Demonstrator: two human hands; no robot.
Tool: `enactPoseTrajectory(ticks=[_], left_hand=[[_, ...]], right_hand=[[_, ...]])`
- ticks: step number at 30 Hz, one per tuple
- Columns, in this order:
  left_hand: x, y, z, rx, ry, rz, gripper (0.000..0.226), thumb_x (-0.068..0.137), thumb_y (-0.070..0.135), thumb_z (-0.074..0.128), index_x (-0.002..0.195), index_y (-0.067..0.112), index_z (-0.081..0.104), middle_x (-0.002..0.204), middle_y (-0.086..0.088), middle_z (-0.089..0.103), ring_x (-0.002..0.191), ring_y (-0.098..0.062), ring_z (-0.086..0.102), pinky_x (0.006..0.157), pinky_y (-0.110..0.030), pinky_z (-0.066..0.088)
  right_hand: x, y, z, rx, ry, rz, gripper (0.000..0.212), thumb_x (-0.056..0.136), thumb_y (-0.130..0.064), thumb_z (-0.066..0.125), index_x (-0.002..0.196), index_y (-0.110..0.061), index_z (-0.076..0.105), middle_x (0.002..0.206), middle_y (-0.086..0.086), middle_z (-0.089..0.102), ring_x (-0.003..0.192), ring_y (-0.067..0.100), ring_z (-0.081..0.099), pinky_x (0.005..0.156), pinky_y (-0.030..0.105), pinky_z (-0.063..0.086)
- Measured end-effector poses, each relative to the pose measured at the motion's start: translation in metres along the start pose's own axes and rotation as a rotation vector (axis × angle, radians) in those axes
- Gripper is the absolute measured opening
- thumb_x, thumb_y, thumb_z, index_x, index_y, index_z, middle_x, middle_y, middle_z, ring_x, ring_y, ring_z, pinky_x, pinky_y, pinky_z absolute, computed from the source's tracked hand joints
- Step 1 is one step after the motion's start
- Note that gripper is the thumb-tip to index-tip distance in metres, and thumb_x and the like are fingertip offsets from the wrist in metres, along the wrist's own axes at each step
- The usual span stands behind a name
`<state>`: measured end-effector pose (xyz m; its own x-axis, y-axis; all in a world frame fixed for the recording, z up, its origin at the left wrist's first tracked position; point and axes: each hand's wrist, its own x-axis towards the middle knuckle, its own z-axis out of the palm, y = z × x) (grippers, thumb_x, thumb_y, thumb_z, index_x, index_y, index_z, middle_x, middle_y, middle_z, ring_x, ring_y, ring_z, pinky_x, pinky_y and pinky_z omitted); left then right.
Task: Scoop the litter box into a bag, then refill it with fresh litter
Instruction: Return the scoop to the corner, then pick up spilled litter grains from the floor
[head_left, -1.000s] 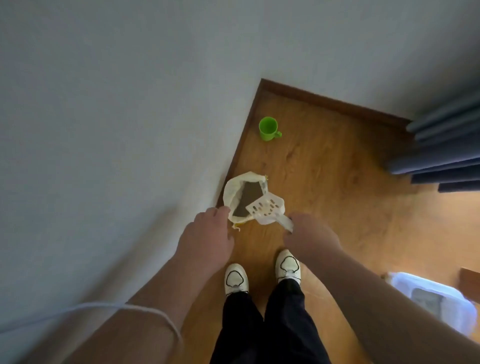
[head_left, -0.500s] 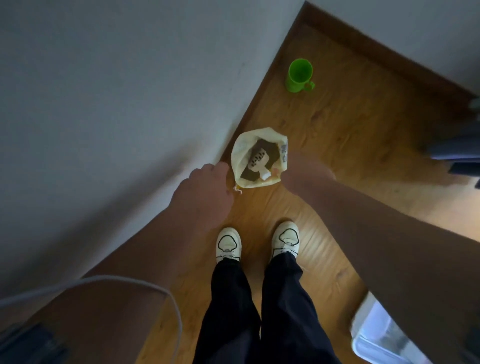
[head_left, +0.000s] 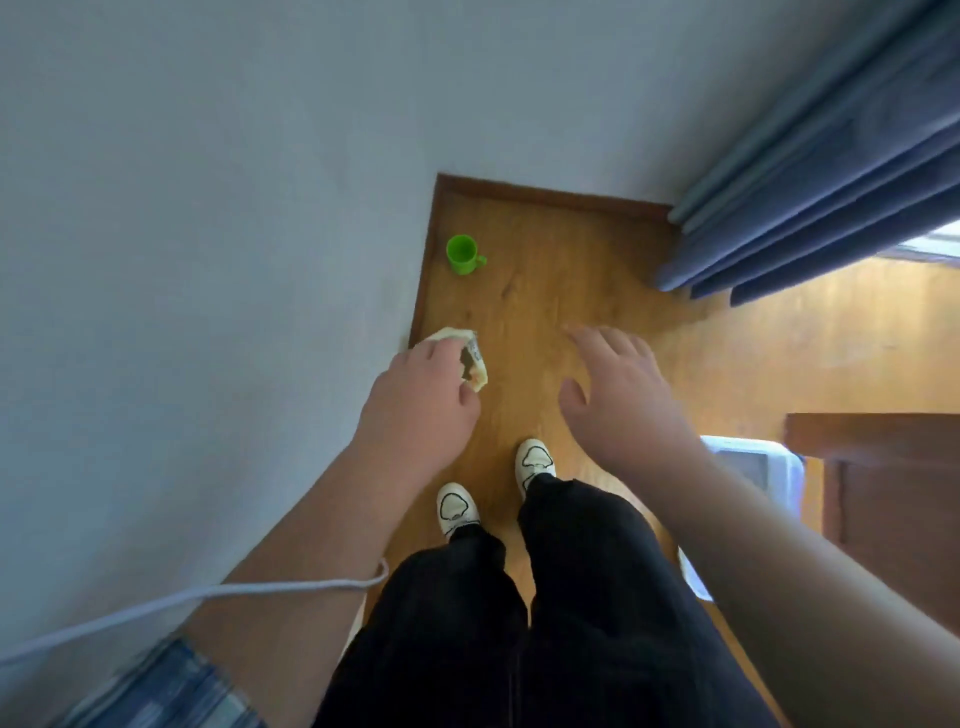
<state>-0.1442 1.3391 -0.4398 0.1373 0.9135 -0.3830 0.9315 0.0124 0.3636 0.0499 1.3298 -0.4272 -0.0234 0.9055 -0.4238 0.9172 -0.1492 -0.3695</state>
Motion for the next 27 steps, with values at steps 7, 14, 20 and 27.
enactPoseTrajectory(ticks=[7, 14, 20, 27], left_hand=[[-0.078, 0.121, -0.091, 0.061, 0.084, 0.355, 0.051, 0.099, 0.037, 0.044, 0.148, 0.028, 0.032, 0.151, 0.005, 0.041, 0.138, -0.016, 0.038, 0.110, -0.037, 0.039], [-0.141, 0.210, -0.129, 0.145, 0.096, 0.608, 0.056, 0.100, 0.044, 0.039, 0.152, 0.033, 0.021, 0.156, 0.010, 0.030, 0.144, -0.012, 0.027, 0.117, -0.037, 0.031], [-0.180, 0.283, -0.091, 0.103, 0.103, 0.675, 0.056, 0.099, 0.044, 0.043, 0.151, 0.032, 0.027, 0.154, 0.009, 0.034, 0.141, -0.012, 0.033, 0.116, -0.035, 0.032], [-0.235, 0.391, -0.017, 0.128, -0.005, 0.742, 0.058, 0.097, 0.042, 0.050, 0.150, 0.030, 0.031, 0.155, 0.007, 0.035, 0.143, -0.014, 0.030, 0.118, -0.038, 0.030]], right_hand=[[-0.157, -0.001, -0.121, 0.120, 0.396, 0.121, 0.057, 0.099, -0.027, 0.050, 0.152, -0.031, 0.031, 0.156, -0.008, 0.032, 0.146, 0.015, 0.020, 0.119, 0.035, 0.022], [-0.266, 0.041, -0.163, 0.169, 0.573, 0.202, 0.057, 0.100, -0.030, 0.050, 0.153, -0.034, 0.027, 0.157, -0.012, 0.026, 0.147, 0.011, 0.014, 0.116, 0.028, 0.016], [-0.333, 0.109, -0.166, 0.206, 0.636, 0.265, 0.059, 0.099, -0.034, 0.050, 0.152, -0.039, 0.024, 0.159, -0.014, 0.023, 0.148, 0.010, 0.012, 0.119, 0.032, 0.014], [-0.444, 0.223, -0.168, 0.290, 0.727, 0.407, 0.059, 0.095, -0.032, 0.054, 0.150, -0.037, 0.032, 0.155, -0.013, 0.030, 0.145, 0.005, 0.015, 0.120, 0.029, 0.018]])
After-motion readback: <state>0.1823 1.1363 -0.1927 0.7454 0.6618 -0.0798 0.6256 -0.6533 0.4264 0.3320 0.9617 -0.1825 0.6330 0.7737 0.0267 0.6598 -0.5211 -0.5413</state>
